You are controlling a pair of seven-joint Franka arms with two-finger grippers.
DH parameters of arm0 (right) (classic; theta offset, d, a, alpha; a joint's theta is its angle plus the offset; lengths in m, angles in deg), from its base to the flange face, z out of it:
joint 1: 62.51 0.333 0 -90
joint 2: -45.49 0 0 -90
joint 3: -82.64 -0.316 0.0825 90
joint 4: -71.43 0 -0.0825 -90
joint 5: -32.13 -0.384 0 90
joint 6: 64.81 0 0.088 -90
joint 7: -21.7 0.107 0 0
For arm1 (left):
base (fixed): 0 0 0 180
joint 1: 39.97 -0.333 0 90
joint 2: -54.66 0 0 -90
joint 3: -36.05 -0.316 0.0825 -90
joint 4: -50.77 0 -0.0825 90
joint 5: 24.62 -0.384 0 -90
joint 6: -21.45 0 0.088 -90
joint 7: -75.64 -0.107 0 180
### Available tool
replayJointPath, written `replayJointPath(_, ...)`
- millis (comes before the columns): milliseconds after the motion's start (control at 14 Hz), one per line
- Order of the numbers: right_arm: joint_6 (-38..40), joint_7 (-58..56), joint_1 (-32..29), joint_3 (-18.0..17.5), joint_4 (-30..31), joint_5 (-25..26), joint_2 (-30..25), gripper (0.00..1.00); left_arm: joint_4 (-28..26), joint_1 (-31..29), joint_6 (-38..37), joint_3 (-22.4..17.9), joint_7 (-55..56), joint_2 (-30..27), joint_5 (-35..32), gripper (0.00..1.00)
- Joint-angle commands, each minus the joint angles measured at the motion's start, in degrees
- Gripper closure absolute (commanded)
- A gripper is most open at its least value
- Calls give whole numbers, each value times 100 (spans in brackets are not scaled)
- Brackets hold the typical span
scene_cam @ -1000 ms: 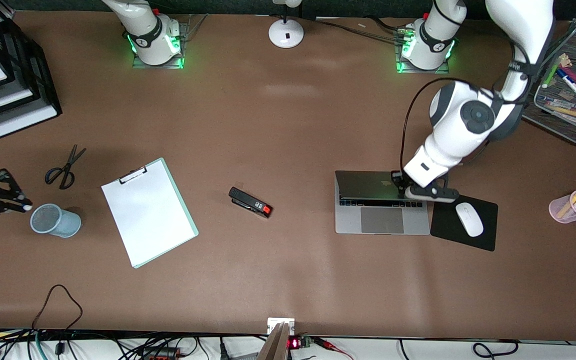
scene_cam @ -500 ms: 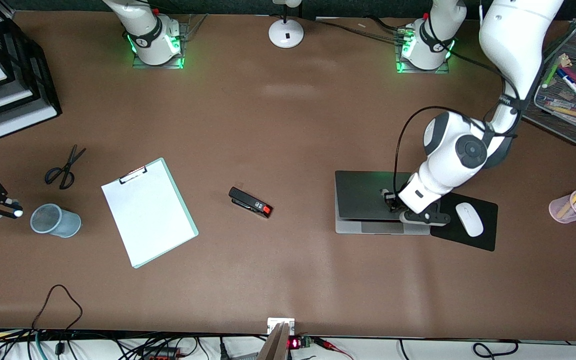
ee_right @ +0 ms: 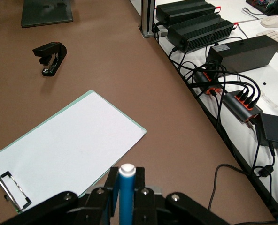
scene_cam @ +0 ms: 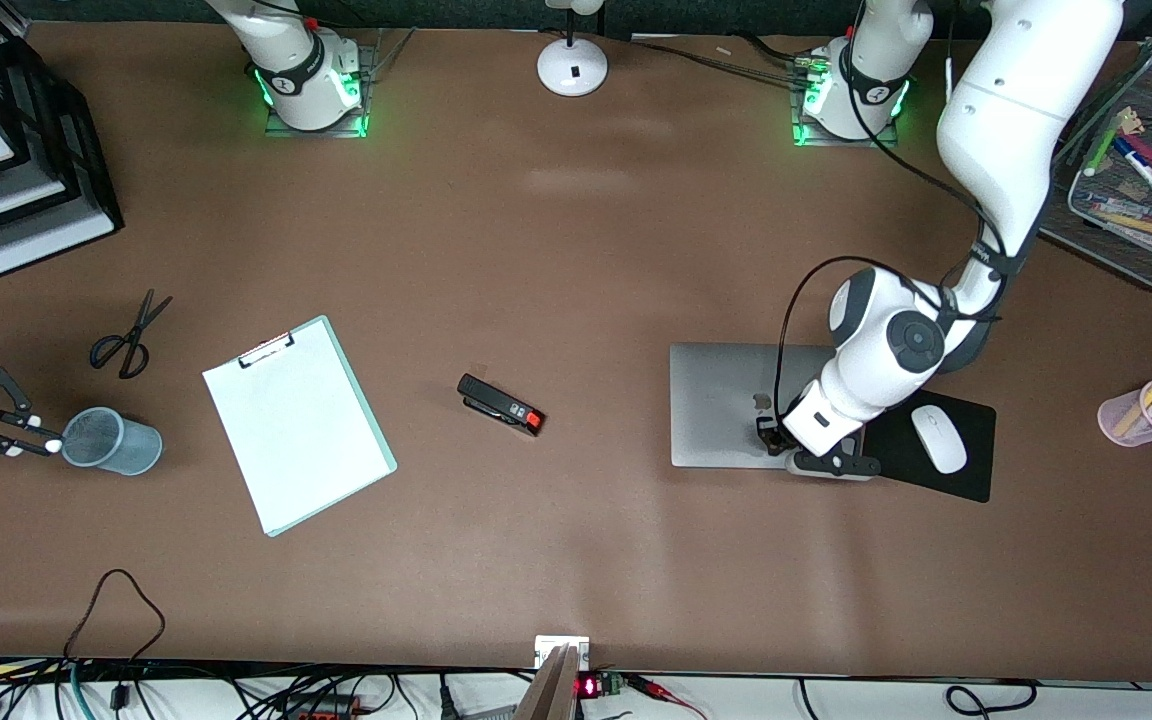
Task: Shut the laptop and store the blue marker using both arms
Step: 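Push the laptop lid shut with the left gripper while the right gripper carries the marker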
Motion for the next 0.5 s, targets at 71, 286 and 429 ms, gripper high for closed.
replayJointPath(71, 269, -444, -272, -113, -143, -471, 328, 100, 332, 104, 145, -55, -45, 402, -279, 100)
replayJointPath(286, 418, -586, -351, -113, -126, -639, 521, 100, 341, 104, 153, -108, -45, 464, -288, 100)
replayJointPath(429, 498, -630, -422, -113, -117, -761, 645, 100, 341, 86, 136, -108, -45, 411, -288, 100)
